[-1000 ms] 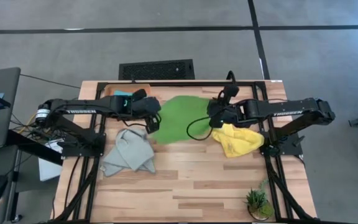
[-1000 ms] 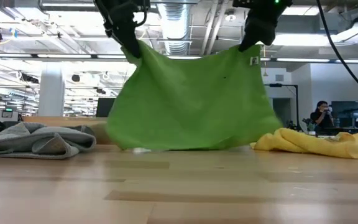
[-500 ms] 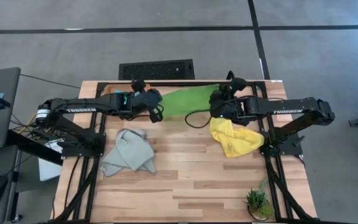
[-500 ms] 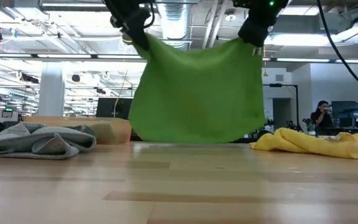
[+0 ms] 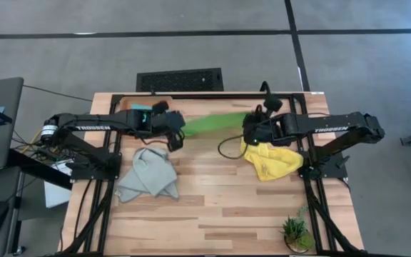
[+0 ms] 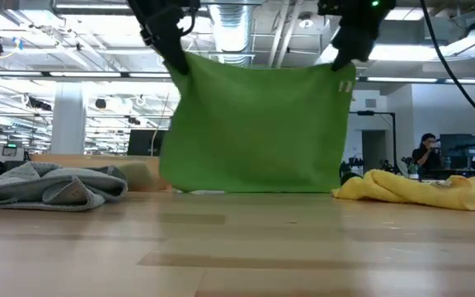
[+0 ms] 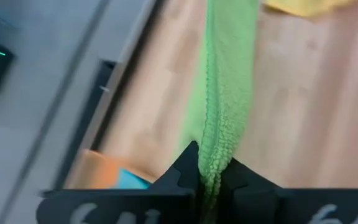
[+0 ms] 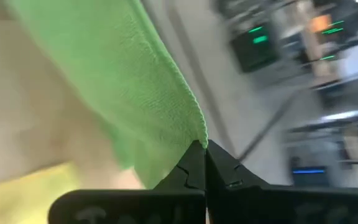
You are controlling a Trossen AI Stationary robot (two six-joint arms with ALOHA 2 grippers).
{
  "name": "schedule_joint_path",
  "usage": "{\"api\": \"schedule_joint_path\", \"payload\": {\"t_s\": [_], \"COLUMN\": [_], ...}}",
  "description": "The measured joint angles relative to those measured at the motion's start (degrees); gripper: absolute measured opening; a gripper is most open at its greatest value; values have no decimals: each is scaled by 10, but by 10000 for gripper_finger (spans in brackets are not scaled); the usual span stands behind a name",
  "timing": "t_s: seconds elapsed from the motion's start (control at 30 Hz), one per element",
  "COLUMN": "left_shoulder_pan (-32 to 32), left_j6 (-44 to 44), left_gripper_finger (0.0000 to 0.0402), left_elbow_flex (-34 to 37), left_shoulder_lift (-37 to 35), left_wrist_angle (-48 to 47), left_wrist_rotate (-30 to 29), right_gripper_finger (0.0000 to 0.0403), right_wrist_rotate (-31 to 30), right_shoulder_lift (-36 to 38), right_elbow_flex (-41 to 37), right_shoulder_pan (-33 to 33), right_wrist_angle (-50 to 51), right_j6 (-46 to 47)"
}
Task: Fold microfiber towels
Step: Fold the green microfiber cloth
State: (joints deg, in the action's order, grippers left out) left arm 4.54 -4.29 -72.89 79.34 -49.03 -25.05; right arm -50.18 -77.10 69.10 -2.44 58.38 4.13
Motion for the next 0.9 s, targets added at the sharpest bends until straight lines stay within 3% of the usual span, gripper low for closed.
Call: {"api": "schedule_joint_path", "payload": {"t_s": [0.23,0.7,0.9], "left_shoulder_pan": [-65,-177,-219], "left_j6": [-85,-258,-327], "left_gripper_finger": [0,0,0], "left_elbow_flex": [26,137,178], "left_shoulder_lift": [4,5,5], "left_wrist_angle": [-46,41,104], "left_wrist_rotate": [78,207,238], "right_gripper_finger": [9,8,8], "right_wrist_rotate": [136,275,306], "right_shoulder_lift": [0,0,0], "right_elbow_flex": [-3,-130,-159], "right_shoulder_pan": [-70,-211,-251], "right_wrist_angle": [84,-32,-74], "right_j6": [103,231,270]}}
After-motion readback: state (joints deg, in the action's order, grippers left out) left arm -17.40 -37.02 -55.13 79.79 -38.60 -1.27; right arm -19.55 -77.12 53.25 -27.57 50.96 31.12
